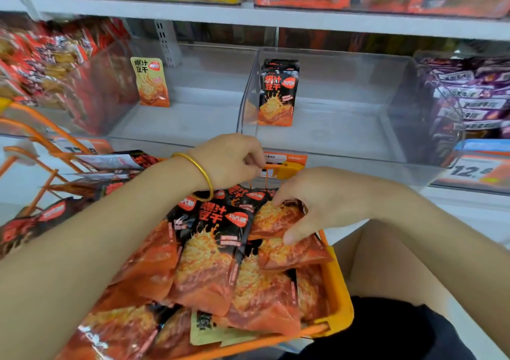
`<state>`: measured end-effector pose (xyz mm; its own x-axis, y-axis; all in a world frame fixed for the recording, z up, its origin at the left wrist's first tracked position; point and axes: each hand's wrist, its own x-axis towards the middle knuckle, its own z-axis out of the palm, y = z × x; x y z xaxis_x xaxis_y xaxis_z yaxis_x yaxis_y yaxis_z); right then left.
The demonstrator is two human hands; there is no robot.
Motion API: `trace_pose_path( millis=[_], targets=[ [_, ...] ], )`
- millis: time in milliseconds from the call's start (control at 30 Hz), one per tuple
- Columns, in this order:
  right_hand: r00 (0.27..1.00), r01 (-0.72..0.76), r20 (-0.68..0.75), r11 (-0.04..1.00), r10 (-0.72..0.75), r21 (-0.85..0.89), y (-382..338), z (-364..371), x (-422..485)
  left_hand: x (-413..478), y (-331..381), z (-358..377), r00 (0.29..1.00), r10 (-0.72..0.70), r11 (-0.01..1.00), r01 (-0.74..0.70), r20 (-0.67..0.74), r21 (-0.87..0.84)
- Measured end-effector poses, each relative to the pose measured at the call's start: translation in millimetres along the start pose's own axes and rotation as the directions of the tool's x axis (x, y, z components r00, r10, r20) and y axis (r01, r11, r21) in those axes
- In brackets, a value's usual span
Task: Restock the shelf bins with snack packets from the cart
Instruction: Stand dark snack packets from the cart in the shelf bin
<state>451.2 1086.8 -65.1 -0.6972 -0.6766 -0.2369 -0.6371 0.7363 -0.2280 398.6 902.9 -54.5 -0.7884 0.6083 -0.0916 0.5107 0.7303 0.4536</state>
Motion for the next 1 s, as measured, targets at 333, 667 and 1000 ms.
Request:
trace_pose_path(
  millis=[333, 667, 1000],
  targets=[
    [0.988, -0.113, -0.108, 0.992, 0.106, -0.059, -3, -3, -2, 1, 7, -5, 0.993, -0.048, 0.994, 0.058, 0.104, -0.095],
    [0.997, -0.053, -0.056, 0.994, 0.048, -0.091, -13, 13, -1, -4, 10, -2, 0.973, -0.128, 0.97, 0.164, 0.193, -0.182],
    [0.7, 0.041, -0.671, 0.924, 0.245, 0.38, -18, -13, -17, -11, 16, -7, 0.911, -0.256, 0.657, 0.41, 0.324, -0.632]
  ],
)
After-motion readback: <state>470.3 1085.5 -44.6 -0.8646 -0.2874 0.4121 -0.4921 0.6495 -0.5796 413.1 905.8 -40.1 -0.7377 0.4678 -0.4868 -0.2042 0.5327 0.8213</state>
